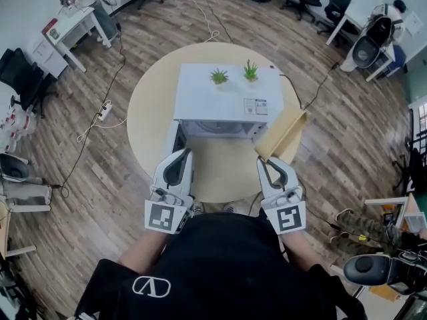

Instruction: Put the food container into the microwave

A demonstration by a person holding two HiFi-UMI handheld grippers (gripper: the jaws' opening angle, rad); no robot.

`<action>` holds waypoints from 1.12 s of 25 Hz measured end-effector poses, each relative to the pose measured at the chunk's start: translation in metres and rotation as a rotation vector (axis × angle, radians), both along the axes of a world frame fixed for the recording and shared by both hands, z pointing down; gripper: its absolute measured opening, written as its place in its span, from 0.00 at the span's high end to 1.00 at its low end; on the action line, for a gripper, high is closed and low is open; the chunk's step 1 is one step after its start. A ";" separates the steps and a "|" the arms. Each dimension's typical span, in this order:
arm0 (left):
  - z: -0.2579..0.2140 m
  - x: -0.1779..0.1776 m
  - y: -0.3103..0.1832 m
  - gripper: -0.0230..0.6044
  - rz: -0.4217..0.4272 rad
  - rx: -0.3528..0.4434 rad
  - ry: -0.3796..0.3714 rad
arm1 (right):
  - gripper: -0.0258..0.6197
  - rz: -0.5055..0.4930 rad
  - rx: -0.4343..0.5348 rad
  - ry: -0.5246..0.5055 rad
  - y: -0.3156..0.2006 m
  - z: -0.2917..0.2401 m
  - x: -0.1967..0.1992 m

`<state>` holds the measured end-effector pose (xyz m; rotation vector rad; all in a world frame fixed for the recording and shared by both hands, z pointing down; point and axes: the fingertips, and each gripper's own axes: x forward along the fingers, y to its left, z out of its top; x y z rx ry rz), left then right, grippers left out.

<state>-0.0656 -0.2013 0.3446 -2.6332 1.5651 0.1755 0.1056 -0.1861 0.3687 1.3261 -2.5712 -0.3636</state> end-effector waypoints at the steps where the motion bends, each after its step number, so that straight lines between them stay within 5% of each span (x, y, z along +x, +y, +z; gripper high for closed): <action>1: -0.001 0.001 -0.002 0.96 -0.008 0.004 0.001 | 0.92 -0.004 0.000 0.005 -0.002 0.001 0.001; 7: 0.008 0.000 -0.007 0.96 -0.035 -0.028 -0.011 | 0.92 -0.051 -0.081 0.047 -0.011 0.016 -0.004; 12: 0.023 -0.008 -0.004 0.96 -0.063 -0.081 -0.023 | 0.92 -0.324 -0.095 0.216 0.006 0.053 -0.050; 18: 0.031 -0.022 -0.002 0.96 -0.112 -0.083 0.002 | 0.92 -0.585 -0.235 0.446 0.036 0.131 -0.086; 28: 0.063 -0.034 0.014 0.96 -0.126 -0.135 -0.090 | 0.92 -0.692 -0.430 0.675 0.023 0.258 -0.093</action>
